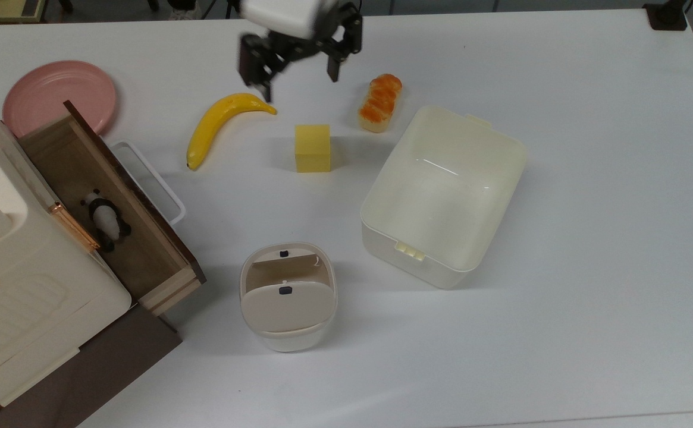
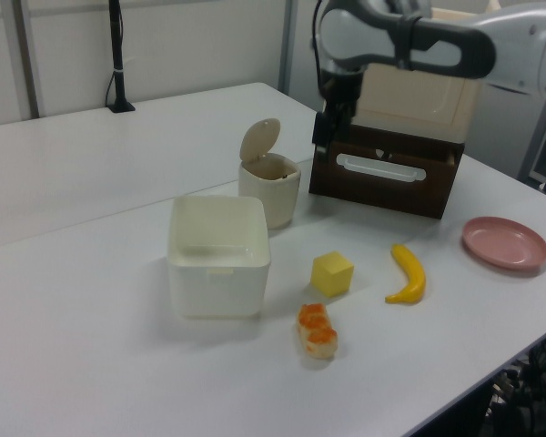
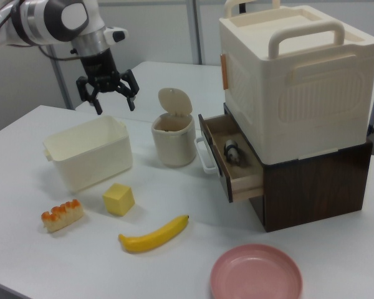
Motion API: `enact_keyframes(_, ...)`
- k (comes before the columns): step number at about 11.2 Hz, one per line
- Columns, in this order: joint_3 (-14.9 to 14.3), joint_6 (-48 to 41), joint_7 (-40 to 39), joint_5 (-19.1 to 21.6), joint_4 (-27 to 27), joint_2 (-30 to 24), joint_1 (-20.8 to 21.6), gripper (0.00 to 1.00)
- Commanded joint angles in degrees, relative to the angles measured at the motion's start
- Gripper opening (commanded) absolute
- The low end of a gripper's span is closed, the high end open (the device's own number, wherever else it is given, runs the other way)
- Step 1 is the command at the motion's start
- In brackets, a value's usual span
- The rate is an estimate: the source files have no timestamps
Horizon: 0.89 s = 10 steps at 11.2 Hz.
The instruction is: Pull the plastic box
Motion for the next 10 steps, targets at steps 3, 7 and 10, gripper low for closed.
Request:
enact_keyframes(3,0.43,-2.16,26.57,1.01,-1.24,-1.44,-3.80,1.00)
enact_keyframes(7,-0.45,-1.90,24.90,1.62,-1.15,-1.17,-3.80,1.00)
enact_keyframes(10,-0.45,-1.90,22.17,2.33,-1.15,-1.17,-4.33,1.00)
